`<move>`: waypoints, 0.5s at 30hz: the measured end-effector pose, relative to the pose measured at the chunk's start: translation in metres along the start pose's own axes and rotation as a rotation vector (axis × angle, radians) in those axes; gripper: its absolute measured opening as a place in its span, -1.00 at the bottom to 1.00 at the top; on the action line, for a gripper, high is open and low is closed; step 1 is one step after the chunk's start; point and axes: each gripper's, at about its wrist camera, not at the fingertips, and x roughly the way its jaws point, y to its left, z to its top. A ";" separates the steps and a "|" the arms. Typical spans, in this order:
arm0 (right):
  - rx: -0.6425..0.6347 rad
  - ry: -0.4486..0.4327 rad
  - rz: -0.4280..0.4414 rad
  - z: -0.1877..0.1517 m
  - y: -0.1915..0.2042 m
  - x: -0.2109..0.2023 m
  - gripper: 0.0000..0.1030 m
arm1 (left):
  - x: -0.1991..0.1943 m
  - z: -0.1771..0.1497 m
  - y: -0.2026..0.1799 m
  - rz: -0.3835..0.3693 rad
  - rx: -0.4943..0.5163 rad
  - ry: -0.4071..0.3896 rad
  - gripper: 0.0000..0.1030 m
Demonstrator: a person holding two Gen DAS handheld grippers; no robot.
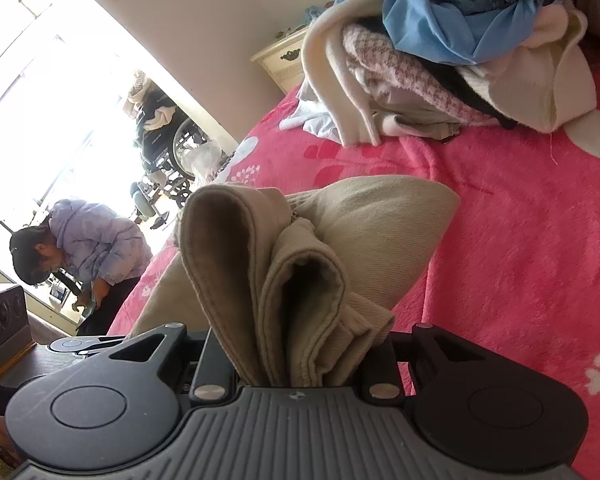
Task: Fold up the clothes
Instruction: 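Hold the lifted beige trousers fold with both grippers closed on it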
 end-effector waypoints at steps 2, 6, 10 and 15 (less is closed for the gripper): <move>0.000 0.003 0.000 0.000 0.001 0.001 -0.46 | 0.000 -0.001 0.001 0.003 -0.001 0.001 -0.30; 0.001 0.009 -0.001 -0.001 0.001 0.003 -0.46 | 0.000 -0.002 0.002 0.006 -0.003 0.004 -0.30; 0.001 0.013 -0.003 -0.002 0.001 0.003 -0.46 | 0.001 -0.003 0.002 0.008 -0.002 0.007 -0.30; 0.003 0.015 -0.004 -0.002 0.001 0.003 -0.46 | 0.001 -0.003 0.002 0.010 -0.002 0.009 -0.30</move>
